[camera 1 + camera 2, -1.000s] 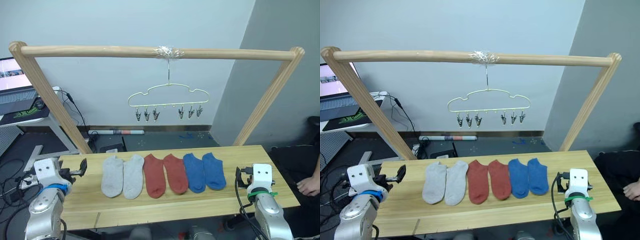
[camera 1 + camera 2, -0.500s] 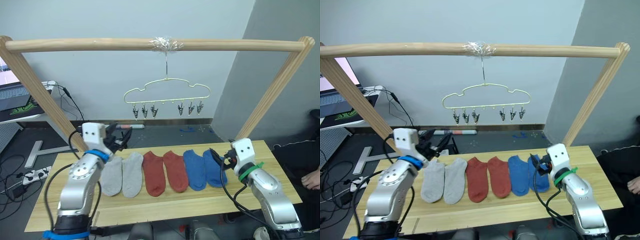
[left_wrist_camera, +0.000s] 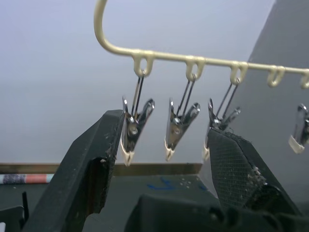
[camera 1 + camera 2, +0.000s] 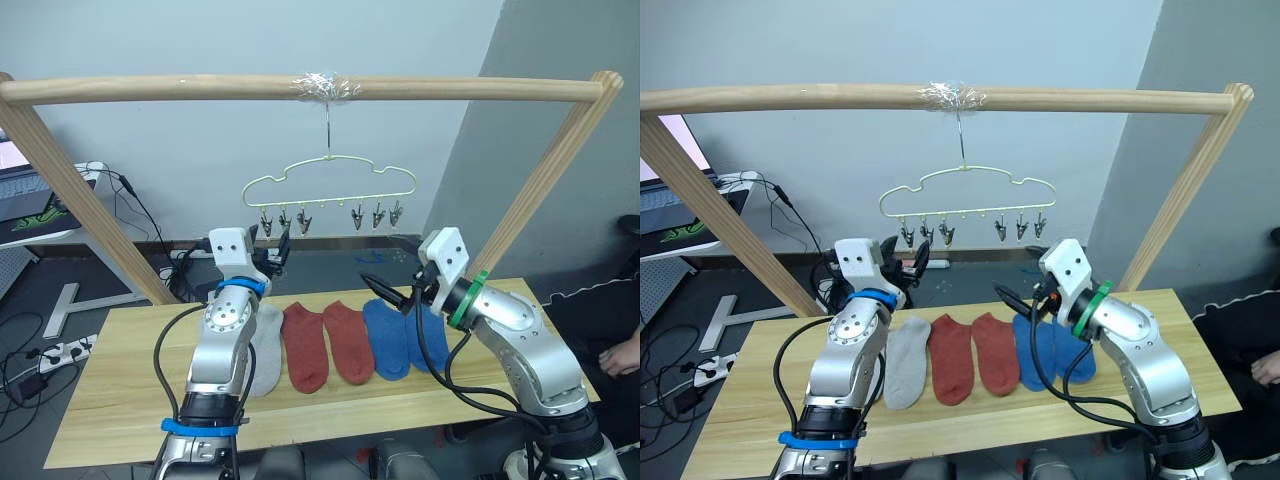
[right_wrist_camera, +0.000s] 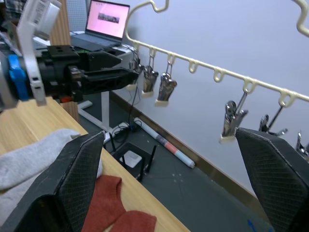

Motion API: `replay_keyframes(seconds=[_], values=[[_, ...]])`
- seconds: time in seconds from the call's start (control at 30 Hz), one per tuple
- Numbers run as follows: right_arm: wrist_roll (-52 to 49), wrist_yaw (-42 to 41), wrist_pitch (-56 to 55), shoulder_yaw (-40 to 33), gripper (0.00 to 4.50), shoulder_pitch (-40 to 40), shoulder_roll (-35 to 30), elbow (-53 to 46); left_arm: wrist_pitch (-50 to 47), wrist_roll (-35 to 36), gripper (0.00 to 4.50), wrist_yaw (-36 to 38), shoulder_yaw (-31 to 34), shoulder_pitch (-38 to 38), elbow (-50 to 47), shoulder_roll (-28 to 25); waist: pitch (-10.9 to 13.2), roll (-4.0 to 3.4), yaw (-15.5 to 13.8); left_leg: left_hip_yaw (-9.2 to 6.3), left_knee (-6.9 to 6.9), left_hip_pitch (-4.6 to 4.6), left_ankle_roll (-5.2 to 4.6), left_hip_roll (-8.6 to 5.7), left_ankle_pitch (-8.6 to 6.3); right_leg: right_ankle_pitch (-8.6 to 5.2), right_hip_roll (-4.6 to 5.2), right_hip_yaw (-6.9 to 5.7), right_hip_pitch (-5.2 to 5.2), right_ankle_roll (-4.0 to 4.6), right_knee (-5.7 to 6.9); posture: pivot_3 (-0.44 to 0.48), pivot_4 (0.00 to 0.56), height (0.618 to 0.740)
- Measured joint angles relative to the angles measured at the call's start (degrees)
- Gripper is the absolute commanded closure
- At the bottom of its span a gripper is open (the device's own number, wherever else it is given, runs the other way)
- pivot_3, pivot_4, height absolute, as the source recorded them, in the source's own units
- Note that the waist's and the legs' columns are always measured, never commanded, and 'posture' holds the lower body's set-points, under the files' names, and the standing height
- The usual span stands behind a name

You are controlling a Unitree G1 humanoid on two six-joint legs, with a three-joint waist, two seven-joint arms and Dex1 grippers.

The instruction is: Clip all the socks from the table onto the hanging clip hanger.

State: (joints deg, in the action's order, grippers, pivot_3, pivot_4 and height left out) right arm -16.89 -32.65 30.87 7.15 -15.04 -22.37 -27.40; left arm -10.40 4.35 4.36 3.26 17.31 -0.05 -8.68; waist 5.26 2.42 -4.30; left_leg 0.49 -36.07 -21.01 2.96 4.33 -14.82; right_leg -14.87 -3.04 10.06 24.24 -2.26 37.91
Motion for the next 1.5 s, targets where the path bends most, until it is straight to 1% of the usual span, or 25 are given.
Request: replay_keyframes(seconds=[0.1,0.4,0.67,0.7,0.93,0.97,1.1,1.3,1.5], values=[[-0.11,-0.06,0.59,0.73,0.0,-0.55,-0.55,-1.12,0.5,-0.4,1.4,-1.3,0.84,0.87,0.82,0.09,0.03,-0.01,0.07,-0.05,0.01,0.0,0.0,0.0,0.0,0.0,0.0,-0.05,0.0,0.0,0.0,0.184,0.109,0.74],[-0.38,0.15,2.7,1.01,0.0,-1.77,-1.15,-3.35,0.81,-0.51,1.4,-1.18,1.2,3.91,6.29,0.11,0.08,0.0,0.58,-0.08,0.0,-0.01,0.0,0.0,0.0,0.0,0.0,-0.09,-0.02,0.0,-0.01,0.171,0.104,0.74],[-1.09,0.35,3.95,0.95,0.0,-1.94,-1.15,-4.08,3.51,-1.6,1.4,-2.62,1.4,8.81,13.04,0.01,0.25,0.02,1.38,-0.16,0.01,-0.04,0.0,-0.01,0.0,0.04,0.0,-0.15,-0.03,-0.07,-0.02,0.164,0.108,0.74],[-1.19,0.37,4.04,0.95,0.0,-1.95,-1.16,-4.08,3.7,-1.72,1.4,-2.68,1.55,9.4,13.73,0.0,0.27,0.01,1.43,-0.16,0.02,-0.04,0.0,-0.01,0.0,0.06,0.0,-0.17,-0.03,-0.12,-0.03,0.159,0.116,0.74],[-1.49,0.42,4.55,0.85,0.0,-2.02,-1.49,-4.08,4.76,-2.04,1.4,-3.32,1.79,9.98,15.35,-0.02,0.8,0.07,1.55,-0.21,0.03,-0.07,0.0,-0.01,0.0,0.12,0.0,-0.2,-0.02,-0.31,-0.04,0.159,0.116,0.74],[-1.56,0.46,4.64,0.85,0.0,-2.02,-1.49,-4.08,4.75,-1.96,1.4,-3.36,1.9,9.84,15.23,-0.01,0.86,0.08,1.56,-0.22,0.03,-0.09,0.0,-0.01,0.0,0.12,0.0,-0.2,-0.01,-0.31,-0.04,0.155,0.126,0.74],[-2.15,0.53,4.86,0.75,0.0,-2.04,-1.6,-4.2,4.14,-0.46,1.4,-2.44,2.38,7.26,11.24,0.05,1.31,0.05,1.64,-0.24,0.02,-0.17,0.0,-0.01,0.0,0.13,0.0,-0.2,0.03,-0.33,-0.06,0.156,0.128,0.74],[-2.27,0.61,4.88,0.68,0.0,-2.04,-1.87,-4.37,-0.15,1.86,1.4,-1.17,3.43,3.9,4.08,-0.21,1.61,0.05,1.63,-0.34,0.02,-0.22,0.0,0.0,0.0,0.12,0.0,-0.27,0.04,-0.34,-0.08,0.164,0.133,0.74],[-2.33,0.62,4.9,0.67,0.0,-2.05,-1.88,-4.37,-1.72,2.25,1.4,-0.57,4.01,3.25,2.85,-1.2,1.8,0.06,1.65,-0.35,0.01,-0.22,0.0,0.0,0.0,0.12,0.0,-0.29,0.04,-0.34,-0.08,0.165,0.137,0.74]])
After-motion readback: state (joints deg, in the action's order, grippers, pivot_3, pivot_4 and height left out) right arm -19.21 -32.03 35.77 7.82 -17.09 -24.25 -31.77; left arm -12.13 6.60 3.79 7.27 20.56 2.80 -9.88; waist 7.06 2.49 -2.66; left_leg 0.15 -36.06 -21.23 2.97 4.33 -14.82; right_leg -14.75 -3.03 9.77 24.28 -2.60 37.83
